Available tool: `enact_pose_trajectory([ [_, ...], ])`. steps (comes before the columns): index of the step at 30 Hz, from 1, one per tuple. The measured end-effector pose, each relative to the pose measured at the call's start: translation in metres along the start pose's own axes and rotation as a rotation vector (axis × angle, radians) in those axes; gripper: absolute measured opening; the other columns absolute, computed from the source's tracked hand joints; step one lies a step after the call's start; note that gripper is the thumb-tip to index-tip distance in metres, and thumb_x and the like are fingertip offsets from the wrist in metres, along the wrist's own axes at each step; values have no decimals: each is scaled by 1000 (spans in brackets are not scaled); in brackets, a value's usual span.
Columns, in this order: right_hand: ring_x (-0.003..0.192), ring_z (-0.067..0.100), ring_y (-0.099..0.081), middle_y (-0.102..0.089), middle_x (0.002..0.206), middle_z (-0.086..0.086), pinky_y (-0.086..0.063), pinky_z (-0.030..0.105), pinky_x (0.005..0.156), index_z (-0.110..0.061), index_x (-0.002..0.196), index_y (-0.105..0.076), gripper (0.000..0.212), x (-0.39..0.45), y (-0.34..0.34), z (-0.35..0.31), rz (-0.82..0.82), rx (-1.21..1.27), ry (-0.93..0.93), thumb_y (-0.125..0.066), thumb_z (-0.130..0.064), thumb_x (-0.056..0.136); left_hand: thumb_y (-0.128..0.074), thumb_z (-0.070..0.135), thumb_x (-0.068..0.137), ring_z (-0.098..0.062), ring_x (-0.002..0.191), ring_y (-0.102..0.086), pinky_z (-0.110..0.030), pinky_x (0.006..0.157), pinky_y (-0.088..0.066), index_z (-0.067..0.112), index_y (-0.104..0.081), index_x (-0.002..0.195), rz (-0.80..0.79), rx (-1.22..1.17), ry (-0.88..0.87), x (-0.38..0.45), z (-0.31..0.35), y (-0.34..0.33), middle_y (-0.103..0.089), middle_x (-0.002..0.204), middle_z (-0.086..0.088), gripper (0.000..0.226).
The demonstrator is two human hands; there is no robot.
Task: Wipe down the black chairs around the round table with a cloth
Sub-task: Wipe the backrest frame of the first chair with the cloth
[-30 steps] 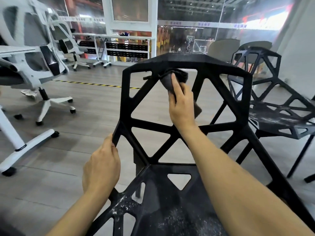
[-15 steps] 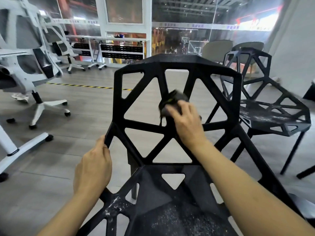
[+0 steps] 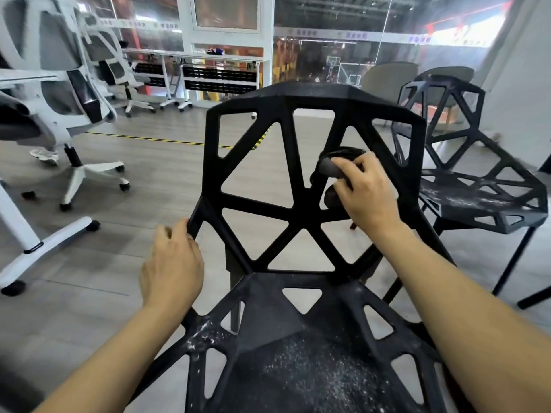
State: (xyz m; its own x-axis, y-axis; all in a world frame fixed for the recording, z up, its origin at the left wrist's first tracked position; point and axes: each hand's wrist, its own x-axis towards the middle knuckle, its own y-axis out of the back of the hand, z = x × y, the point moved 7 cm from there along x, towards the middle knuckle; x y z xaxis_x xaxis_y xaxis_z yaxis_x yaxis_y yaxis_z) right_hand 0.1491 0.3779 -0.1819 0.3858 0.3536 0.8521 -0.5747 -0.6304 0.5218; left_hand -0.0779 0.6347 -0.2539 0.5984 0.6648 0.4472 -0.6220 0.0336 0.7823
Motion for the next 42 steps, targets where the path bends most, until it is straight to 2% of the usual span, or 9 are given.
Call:
enact_pose_trajectory([
  [3,78,33,-50,-54,85,13,-35,41,71,-8,99,-65,25,-5,-1,5,-2,-199,-11,-54,-27,87,-50,11,91,-41,96,-52,-52,82,-42,9,-50,137,187,92,-283,7,46,-1,-51,124,-20,46],
  [8,88,39,-55,-59,102,20,-43,47,79,-1,103,-58,37,-32,-43,-5,-230,-235,-129,-47,-34,90,-41,16,86,-37,106,-56,-44,92,-39,8,-60,122,53,117,-742,25,147,-74,-61,118,-13,42],
  [12,95,38,-54,-60,116,17,-44,47,86,-5,113,-55,42,-48,-49,-1,-375,-196,14,-48,-38,87,-37,28,100,-34,108,-56,-43,96,-34,15,-56,118,-90,326,-698,39,153,-126,-64,114,-8,29],
  [19,92,36,-54,-60,111,14,-48,45,82,-12,126,-53,51,-36,-48,15,-519,-265,222,-65,-47,90,-39,37,105,-33,90,-55,-42,81,-28,23,-56,95,55,232,-662,46,149,-134,-63,86,-2,25],
  [27,80,33,-52,-61,96,14,-40,42,67,-9,107,-61,48,-45,0,47,-322,-543,305,-85,-28,70,-58,34,98,-33,75,-54,-42,73,-27,21,-59,82,100,194,-671,48,154,-133,-60,72,-2,20],
  [30,78,34,-52,-58,92,14,-40,42,66,-7,104,-61,36,-27,18,38,-195,-452,243,-75,-31,81,-63,30,94,-32,72,-53,-42,72,-27,20,-58,81,109,179,-678,46,154,-133,-58,70,-3,18],
  [35,109,35,-52,-57,117,13,-40,46,95,-13,134,-53,44,53,57,12,174,-344,75,-57,-34,95,-58,30,97,-33,73,-53,-43,73,-27,21,-58,82,126,174,-685,45,153,-131,-60,72,-2,18],
  [38,139,38,-40,-48,146,15,-30,51,119,-15,141,-52,50,89,26,13,59,-285,148,-60,-15,92,-55,29,99,-33,74,-53,-43,74,-28,20,-58,84,156,156,-706,44,151,-130,-60,73,-2,18],
  [42,141,36,-41,-51,147,15,-27,49,122,-10,139,-57,56,52,18,44,-17,-305,195,-65,0,84,-43,31,100,-31,72,-52,-42,72,-25,21,-56,79,179,149,-722,45,153,-130,-57,71,-2,27],
])
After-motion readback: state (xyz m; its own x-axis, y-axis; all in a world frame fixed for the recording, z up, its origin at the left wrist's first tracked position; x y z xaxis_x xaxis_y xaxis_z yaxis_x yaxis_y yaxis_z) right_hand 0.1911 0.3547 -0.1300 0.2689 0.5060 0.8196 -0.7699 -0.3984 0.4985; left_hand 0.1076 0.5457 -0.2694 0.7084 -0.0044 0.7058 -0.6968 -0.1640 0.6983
